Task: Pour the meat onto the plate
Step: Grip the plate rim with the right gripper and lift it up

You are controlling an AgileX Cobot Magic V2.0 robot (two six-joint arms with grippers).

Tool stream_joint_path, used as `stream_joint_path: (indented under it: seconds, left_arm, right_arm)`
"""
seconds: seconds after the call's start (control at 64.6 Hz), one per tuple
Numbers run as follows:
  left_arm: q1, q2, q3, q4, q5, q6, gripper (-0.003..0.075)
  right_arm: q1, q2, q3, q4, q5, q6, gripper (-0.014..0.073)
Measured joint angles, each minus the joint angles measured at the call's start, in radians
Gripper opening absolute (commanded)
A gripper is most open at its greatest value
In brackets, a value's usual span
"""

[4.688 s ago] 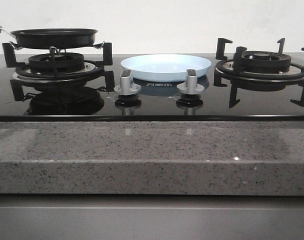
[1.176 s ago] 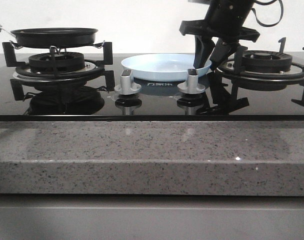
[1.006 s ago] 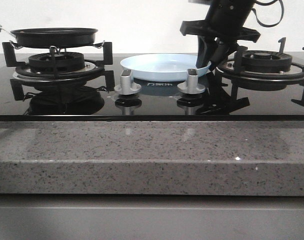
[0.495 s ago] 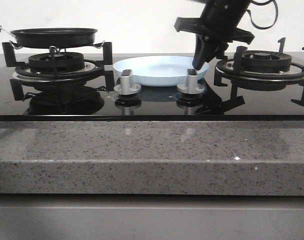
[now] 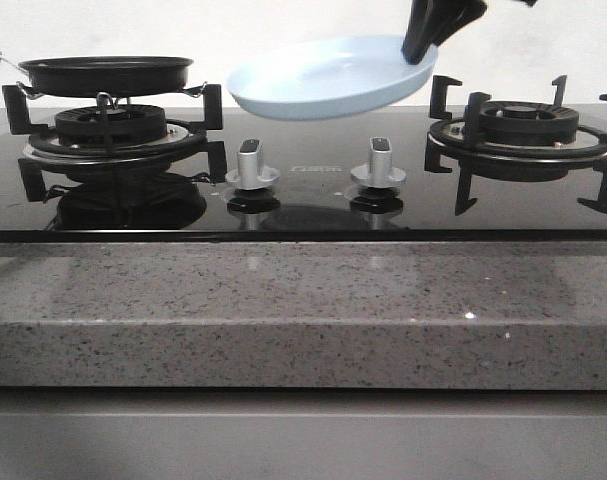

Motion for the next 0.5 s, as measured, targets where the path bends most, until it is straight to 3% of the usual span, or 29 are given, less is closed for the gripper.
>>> stream_joint_path:
  seconds: [0.294,0.495]
  left_arm:
    - [0.000,0.000,0.000,0.000,-0.003,0.000,0.0510]
    - [0.000,0.000,0.000,0.000,-0.009,0.000,0.0510]
  right_arm:
    - [0.005,-0.263,0.424,0.178,-0.166,-0.185,-0.0106]
    - [0.021,-0.310,0.566,0.207,-0.218,-0.221,-0.0106]
